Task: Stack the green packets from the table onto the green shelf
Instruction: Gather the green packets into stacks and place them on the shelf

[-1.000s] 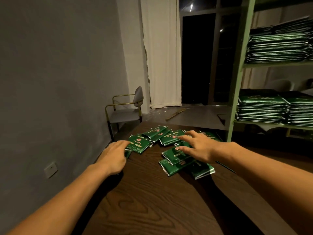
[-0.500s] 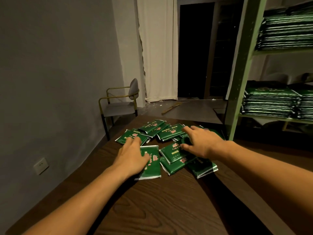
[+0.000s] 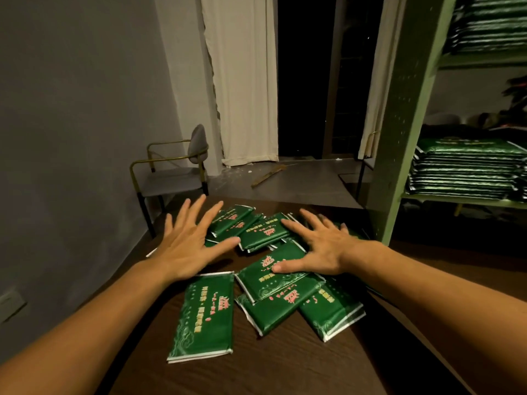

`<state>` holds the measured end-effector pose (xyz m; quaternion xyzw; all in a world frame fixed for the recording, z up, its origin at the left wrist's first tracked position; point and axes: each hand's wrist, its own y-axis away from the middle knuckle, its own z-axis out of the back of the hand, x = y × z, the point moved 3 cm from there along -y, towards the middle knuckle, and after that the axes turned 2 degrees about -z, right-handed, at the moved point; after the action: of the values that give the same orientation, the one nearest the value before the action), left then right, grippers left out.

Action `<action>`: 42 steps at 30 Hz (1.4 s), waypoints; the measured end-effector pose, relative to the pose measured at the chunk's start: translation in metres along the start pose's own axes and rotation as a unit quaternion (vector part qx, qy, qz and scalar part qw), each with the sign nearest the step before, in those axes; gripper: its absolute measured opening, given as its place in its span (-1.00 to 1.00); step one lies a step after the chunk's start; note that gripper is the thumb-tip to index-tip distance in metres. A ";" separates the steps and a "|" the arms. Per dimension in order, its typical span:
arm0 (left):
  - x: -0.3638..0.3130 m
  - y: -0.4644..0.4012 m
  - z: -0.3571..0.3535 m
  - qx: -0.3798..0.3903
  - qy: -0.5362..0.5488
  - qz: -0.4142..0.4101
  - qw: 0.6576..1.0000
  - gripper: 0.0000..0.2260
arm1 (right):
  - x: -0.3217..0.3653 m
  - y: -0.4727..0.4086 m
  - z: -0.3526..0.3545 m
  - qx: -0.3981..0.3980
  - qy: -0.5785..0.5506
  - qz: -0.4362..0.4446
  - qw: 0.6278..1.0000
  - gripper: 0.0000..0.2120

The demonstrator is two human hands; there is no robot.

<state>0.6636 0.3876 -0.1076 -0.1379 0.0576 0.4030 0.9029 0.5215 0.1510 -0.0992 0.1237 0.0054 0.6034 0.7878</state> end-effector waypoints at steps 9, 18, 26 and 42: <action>-0.022 -0.009 -0.032 0.089 -0.009 -0.032 0.995 -0.01 | 0.008 0.014 -0.007 0.003 0.041 0.004 0.999 -0.01; -0.053 0.046 -0.026 0.062 -0.022 -0.012 0.998 0.01 | 0.019 0.070 -0.010 0.060 0.028 -0.001 0.998 0.06; -0.084 0.077 -0.031 0.043 -0.033 0.015 0.998 -0.28 | 0.009 0.108 -0.029 -0.056 0.008 0.024 0.998 0.03; -0.182 0.123 -0.039 0.013 -0.042 0.131 0.990 -0.37 | -0.006 0.198 -0.039 0.050 0.013 -0.024 0.998 0.25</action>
<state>0.4503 0.3247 -0.1304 -0.1003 0.0421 0.5221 0.8459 0.3259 0.2001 -0.0981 0.1549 0.0483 0.5852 0.7945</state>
